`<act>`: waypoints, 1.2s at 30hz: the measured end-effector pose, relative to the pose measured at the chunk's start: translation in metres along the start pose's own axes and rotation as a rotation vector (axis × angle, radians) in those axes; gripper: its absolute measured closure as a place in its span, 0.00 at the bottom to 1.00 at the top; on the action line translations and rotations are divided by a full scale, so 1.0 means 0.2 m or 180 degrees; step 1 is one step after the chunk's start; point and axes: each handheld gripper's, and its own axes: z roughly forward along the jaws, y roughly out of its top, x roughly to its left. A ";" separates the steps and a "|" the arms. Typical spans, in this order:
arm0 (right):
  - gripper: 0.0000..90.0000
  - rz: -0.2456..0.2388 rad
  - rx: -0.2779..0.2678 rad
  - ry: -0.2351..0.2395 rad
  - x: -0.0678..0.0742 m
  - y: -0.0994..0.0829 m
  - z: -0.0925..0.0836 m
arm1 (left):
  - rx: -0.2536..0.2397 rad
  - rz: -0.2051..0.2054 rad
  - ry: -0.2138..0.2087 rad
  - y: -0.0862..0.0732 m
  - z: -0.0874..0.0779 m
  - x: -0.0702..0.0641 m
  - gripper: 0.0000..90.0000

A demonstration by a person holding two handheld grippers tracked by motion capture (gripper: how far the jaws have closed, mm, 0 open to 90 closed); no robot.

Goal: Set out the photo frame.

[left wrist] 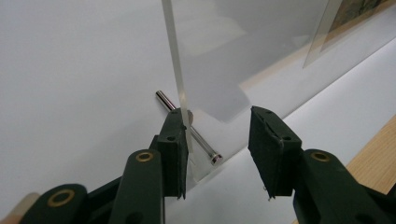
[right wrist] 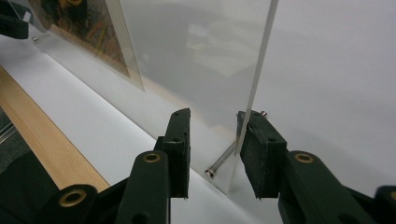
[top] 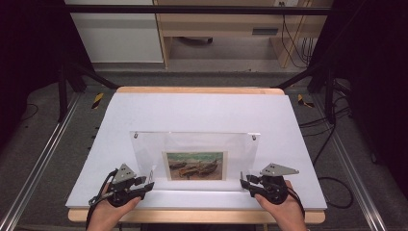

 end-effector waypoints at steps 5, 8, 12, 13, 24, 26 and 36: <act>0.66 -0.0010 -0.0087 0.0018 0.00 0.01 0.00 | -0.0068 -0.0068 -0.0074 0.00 0.00 0.00 0.56; 0.55 -0.0058 -0.0126 -0.0021 0.00 0.01 0.00 | -0.0161 -0.0074 -0.0060 0.01 0.00 0.00 0.47; 0.42 -0.0065 -0.0129 -0.0098 -0.01 0.01 0.00 | -0.0209 -0.0093 -0.0018 0.01 -0.02 0.01 0.39; 0.40 -0.0047 -0.0130 -0.0095 -0.01 0.01 -0.01 | -0.0230 -0.0112 -0.0028 0.01 -0.02 0.01 0.37; 0.21 -0.0100 -0.0134 -0.0224 -0.09 -0.04 -0.12 | -0.0400 -0.0207 0.0033 -0.01 -0.12 0.11 0.26; 0.20 -0.0071 -0.0139 -0.0231 -0.12 -0.05 -0.14 | -0.0412 -0.0247 0.0061 -0.02 -0.13 0.13 0.25; 0.19 0.0108 -0.0227 -0.0597 -0.24 -0.10 -0.20 | -0.0382 -0.0260 0.0403 -0.04 -0.15 0.20 0.19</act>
